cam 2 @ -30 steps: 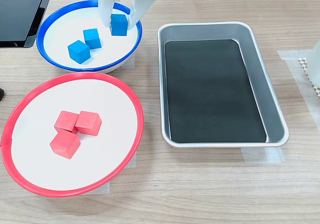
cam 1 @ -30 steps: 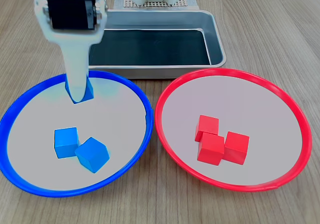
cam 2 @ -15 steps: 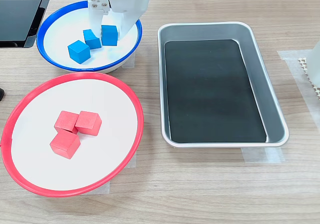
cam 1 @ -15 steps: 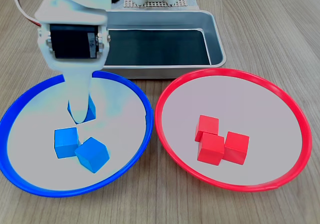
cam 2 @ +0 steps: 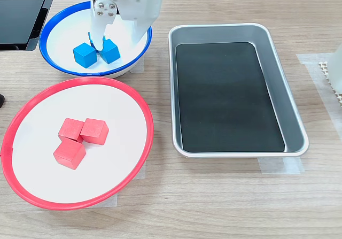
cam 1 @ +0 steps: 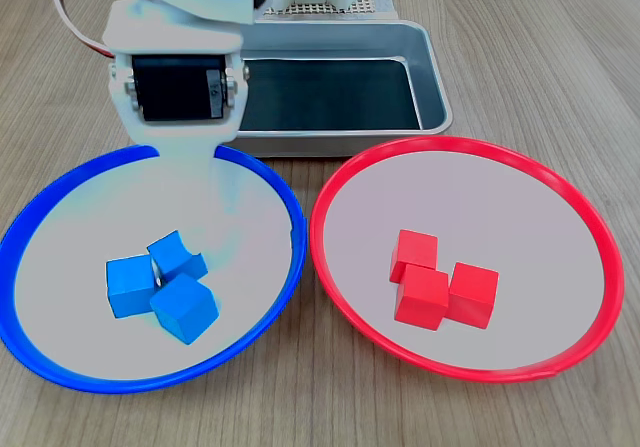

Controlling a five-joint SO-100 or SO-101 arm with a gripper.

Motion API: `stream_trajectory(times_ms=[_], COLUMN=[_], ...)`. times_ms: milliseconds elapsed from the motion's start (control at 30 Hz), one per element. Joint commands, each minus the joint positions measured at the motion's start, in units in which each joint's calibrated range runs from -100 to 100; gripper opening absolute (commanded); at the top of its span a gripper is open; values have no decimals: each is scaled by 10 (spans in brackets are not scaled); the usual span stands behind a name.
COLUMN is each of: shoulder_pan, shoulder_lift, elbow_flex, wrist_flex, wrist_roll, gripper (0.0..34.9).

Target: Relocate any blue block in the red dish to the blue dish, correcting any misplacements.

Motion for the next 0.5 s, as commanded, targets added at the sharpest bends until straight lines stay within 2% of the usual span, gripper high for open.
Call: stream_trajectory(times_ms=[0,100,167,333,467], shoulder_pan=[-5,-14,-25,-59,-83], shoulder_lift=[-30,-84,-141,-364,-559], elbow_flex=[-16,12,51,250,495], wrist_flex=[5,-5,-24,-131,-240], wrist_roll=[1,1,1,-13,-43], gripper=[106,32,0,0,0])
